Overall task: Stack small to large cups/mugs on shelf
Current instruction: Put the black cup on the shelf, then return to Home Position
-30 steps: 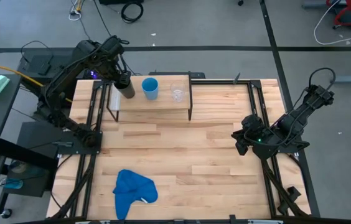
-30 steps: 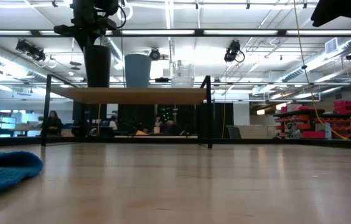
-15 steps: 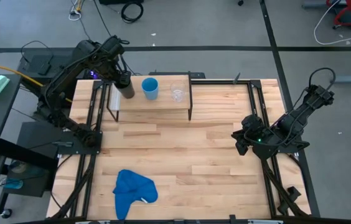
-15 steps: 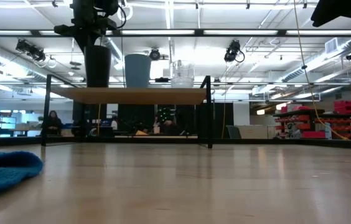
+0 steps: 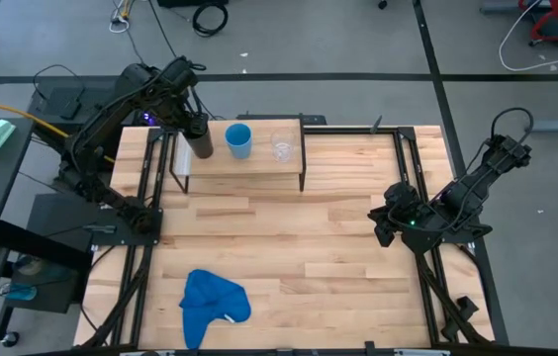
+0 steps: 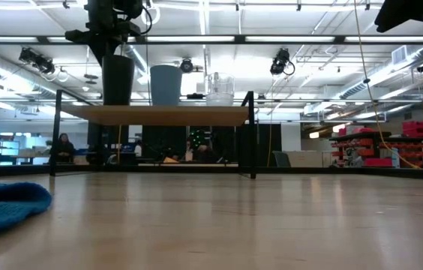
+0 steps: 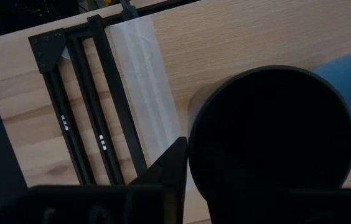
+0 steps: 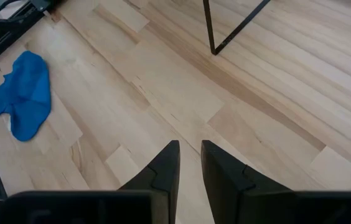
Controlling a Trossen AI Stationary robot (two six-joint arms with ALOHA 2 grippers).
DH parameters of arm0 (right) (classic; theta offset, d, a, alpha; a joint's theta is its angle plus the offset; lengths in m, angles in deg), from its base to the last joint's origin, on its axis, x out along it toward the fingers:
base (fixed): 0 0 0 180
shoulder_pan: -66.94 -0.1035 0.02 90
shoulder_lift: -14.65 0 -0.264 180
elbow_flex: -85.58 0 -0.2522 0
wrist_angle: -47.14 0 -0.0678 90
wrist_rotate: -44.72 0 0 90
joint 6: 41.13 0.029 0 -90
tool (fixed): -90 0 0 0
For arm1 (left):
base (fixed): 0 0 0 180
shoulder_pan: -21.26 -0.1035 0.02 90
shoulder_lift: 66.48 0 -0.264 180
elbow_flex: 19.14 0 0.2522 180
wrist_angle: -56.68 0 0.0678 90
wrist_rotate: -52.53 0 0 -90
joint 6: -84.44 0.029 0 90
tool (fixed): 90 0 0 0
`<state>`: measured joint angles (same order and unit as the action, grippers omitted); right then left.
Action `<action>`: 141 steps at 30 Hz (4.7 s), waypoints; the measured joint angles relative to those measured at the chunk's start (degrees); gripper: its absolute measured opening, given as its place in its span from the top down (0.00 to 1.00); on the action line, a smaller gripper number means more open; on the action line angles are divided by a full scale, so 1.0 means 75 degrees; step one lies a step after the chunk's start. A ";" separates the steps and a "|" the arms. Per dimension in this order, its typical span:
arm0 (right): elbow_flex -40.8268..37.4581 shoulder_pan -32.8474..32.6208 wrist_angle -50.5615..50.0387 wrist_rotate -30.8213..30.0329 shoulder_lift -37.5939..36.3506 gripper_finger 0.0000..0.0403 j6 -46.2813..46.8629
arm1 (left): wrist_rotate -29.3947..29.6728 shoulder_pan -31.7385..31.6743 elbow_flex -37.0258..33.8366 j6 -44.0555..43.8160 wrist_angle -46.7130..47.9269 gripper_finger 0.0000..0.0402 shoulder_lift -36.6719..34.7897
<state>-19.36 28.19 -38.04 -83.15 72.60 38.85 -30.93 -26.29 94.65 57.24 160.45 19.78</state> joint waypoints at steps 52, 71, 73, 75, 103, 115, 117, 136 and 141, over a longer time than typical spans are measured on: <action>0.0000 -0.0008 0.0639 0.0310 0.0000 0.82 -0.0294 | -0.0439 0.2054 0.0000 -0.1925 -0.1001 0.73 -0.4092; 0.0000 -0.0106 0.3348 0.0583 -0.0212 0.82 -0.2652 | -0.0642 0.2565 -0.0863 -0.0770 -0.2051 0.73 -0.6204; 0.0000 -0.0170 0.4203 0.0577 -0.0367 0.82 -0.3431 | -0.1207 0.2565 -0.1478 -0.0640 -0.3052 0.73 -0.6737; 0.0000 -0.0175 0.4852 0.0579 -0.0559 0.82 -0.4104 | -0.1783 0.2565 -0.2138 -0.0450 -0.4124 0.73 -0.7284; 0.0015 0.0252 0.7960 0.1520 -0.5361 0.82 -1.0807 | -0.2935 0.2565 -0.5566 0.2220 -0.9012 0.73 -0.9206; 0.0015 0.0240 0.8300 0.1518 -0.6726 0.82 -1.3289 | -0.1679 0.2565 -0.5566 0.3633 -0.8978 0.73 -0.9206; 0.0017 0.0186 0.8040 0.1527 -0.6971 0.82 -1.2895 | -0.1614 0.2567 -0.5566 0.3655 -0.8970 0.73 -0.9206; -0.3543 0.0150 1.0130 0.2235 -0.7384 0.82 -1.1059 | 0.0005 0.2565 -0.6113 0.3284 -0.8330 0.73 -1.0012; -0.3527 0.0150 1.0761 0.1578 -0.7492 0.82 -1.2189 | 0.1570 0.2565 -0.6117 0.3704 -0.8127 0.73 -1.0522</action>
<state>-45.81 29.31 42.67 -71.31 16.41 -52.56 -19.15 -7.06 48.77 85.02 99.50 -59.14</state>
